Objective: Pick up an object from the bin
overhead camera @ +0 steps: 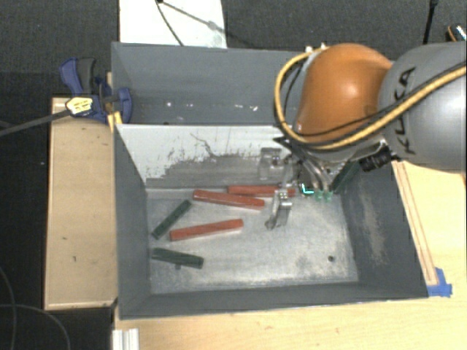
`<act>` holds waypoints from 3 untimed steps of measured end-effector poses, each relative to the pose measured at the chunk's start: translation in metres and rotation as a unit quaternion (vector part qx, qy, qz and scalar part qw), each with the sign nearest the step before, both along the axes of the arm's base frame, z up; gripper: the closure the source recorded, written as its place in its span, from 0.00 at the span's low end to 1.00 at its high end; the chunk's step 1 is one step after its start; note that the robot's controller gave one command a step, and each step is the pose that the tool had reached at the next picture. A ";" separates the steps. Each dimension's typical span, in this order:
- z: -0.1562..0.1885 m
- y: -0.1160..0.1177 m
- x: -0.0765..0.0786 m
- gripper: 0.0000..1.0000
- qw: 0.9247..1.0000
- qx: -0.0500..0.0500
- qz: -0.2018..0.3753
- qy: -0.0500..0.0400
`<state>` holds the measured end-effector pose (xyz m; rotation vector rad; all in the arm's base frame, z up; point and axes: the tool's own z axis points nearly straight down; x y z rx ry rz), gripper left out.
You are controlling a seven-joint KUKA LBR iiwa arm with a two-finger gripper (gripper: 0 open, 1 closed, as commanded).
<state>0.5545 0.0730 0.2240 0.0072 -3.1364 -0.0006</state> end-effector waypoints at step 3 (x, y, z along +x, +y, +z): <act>-0.001 0.088 0.016 1.00 0.964 0.001 0.265 -0.008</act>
Offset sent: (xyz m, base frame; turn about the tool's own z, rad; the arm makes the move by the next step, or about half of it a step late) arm 0.0168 0.0660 -0.1540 -0.3728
